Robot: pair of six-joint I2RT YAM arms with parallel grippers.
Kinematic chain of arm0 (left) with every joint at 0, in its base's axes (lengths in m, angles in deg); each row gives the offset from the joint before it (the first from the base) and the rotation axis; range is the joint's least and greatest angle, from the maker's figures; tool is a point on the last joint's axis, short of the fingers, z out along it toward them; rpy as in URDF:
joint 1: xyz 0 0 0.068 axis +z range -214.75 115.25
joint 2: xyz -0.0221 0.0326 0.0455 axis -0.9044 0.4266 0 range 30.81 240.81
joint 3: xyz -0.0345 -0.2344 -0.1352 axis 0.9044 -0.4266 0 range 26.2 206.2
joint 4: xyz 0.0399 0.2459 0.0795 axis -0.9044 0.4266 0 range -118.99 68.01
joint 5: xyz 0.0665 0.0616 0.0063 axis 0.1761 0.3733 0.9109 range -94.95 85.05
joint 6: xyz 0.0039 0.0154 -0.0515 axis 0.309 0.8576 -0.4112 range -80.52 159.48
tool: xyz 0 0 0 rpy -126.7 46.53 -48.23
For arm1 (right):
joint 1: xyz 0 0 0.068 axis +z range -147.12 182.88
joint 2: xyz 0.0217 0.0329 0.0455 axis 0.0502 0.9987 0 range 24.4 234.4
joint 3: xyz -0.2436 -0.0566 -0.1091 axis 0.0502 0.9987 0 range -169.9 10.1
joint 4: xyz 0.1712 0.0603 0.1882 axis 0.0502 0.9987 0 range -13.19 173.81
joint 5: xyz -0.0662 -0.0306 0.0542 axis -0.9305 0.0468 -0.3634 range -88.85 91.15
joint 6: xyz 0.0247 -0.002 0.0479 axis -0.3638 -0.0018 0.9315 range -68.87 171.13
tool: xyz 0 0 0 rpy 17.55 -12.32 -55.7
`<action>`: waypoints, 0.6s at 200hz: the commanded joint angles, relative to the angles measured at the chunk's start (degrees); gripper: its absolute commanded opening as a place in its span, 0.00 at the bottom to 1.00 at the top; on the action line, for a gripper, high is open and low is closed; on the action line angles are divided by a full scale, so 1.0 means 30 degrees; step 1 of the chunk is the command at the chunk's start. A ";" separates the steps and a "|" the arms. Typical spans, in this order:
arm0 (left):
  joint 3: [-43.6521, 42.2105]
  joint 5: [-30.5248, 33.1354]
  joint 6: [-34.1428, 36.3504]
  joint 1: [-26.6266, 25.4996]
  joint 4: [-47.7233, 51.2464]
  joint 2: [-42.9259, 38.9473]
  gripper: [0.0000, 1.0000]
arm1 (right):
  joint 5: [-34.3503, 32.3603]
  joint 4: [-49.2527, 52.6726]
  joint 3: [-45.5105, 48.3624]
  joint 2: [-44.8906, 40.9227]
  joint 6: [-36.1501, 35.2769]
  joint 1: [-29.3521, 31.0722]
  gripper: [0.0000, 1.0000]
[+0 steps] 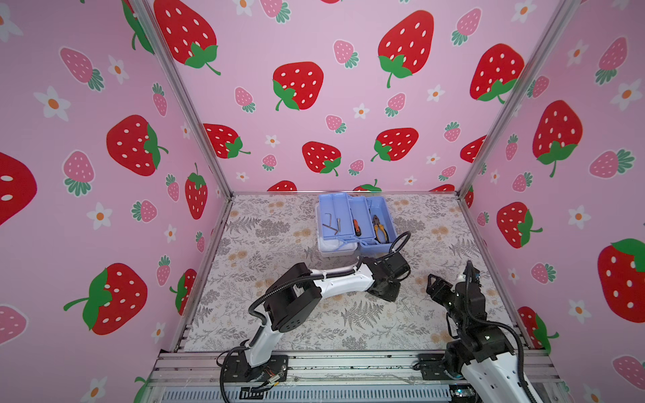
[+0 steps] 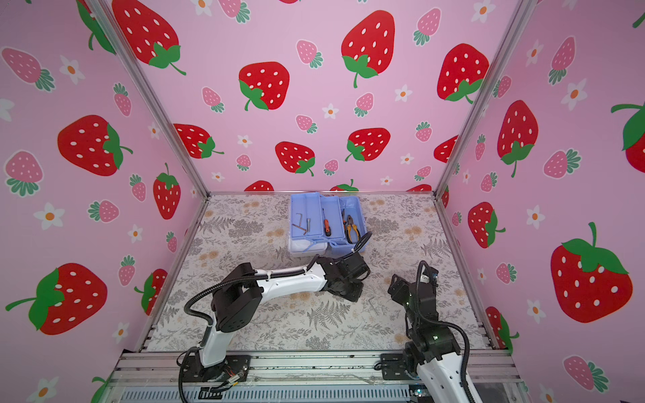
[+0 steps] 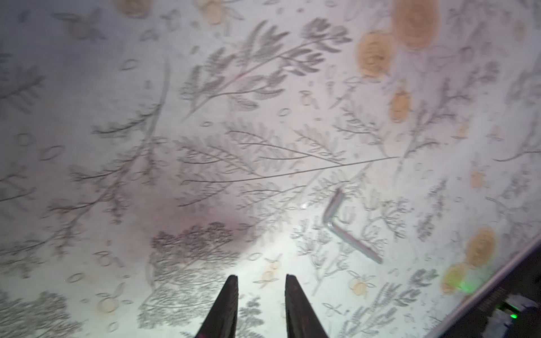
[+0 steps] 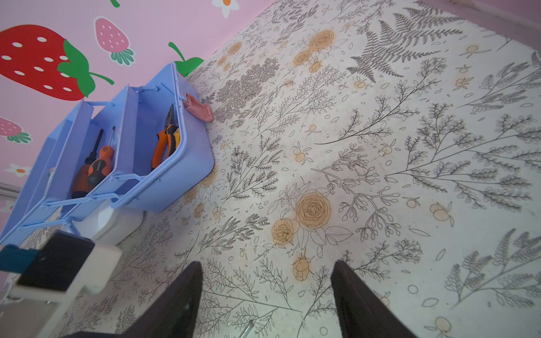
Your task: Pack the tool kit
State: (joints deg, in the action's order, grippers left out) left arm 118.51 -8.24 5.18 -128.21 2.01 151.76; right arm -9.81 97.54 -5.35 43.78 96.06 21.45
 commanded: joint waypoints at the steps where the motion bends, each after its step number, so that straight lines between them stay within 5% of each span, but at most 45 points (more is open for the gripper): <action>1: 0.0924 -0.0748 -0.0126 -0.0860 0.0466 0.0906 0.32 | -0.0306 -0.0143 0.0137 -0.0119 -0.0030 -0.0125 0.73; 120: 0.3506 -0.0581 -0.1009 -0.1337 0.1613 0.3201 0.48 | 0.0109 -0.0082 0.0341 -0.0845 -0.0190 -0.0154 0.73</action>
State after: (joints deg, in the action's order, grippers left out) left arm 125.18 -11.15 3.12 -131.53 3.28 159.10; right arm -9.59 97.50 -4.95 42.07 96.01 21.23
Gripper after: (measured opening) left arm 0.484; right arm 0.732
